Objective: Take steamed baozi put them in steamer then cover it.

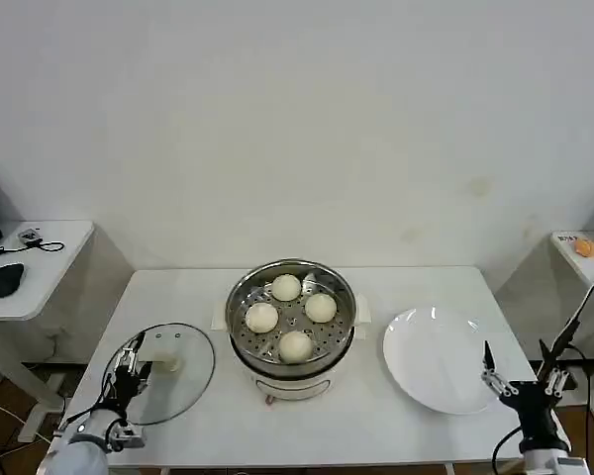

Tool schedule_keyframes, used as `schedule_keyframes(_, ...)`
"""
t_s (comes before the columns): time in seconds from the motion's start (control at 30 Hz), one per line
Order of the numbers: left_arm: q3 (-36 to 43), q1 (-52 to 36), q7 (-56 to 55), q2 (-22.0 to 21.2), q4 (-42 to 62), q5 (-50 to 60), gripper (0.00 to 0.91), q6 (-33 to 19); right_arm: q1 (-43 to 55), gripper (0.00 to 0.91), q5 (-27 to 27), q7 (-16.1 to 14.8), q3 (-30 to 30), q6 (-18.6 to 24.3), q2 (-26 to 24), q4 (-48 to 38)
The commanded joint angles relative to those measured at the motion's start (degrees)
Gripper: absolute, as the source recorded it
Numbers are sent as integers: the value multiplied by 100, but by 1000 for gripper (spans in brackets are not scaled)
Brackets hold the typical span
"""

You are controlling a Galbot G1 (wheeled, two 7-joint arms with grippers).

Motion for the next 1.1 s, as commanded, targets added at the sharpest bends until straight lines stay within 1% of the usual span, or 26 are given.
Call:
schedule_keyframes(0.03, 102, -392, 7, 10, 317, 67, 907, 12, -52, 907, -26, -4, 6, 24, 42, 19)
schedule_keyframes(0.2, 162, -587, -44, -34, 568, 83, 907, -11, -80, 907, -60, 1, 7, 51, 75, 17)
schedule_keyframes(0.23, 169, -601, -50, -40, 591, 82, 383, -12, -84, 907, -63, 1, 6, 53, 82, 21)
schedule_keyframes(0.27, 184, -615, -72, -54, 645, 80, 60, -16, -98, 907, -80, 1, 3, 51, 94, 37)
schedule_keyframes(0.3, 191, -621, -94, -65, 656, 80, 0, -23, -109, 907, -85, 0, -1, 51, 96, 44)
schedule_keyframes(0.67, 178, -582, -212, -144, 693, 124, 0, -42, -103, 907, -89, -2, 10, 81, 101, 27)
schedule_keyframes(0.97, -1, -294, -366, -134, 122, 138, 0, -50, -49, 907, -109, 1, -50, 55, 62, 12)
schedule_keyframes(1.1, -197, -143, -461, -106, -271, 140, 0, 15, -56, 907, -129, -1, -84, 47, 14, -11)
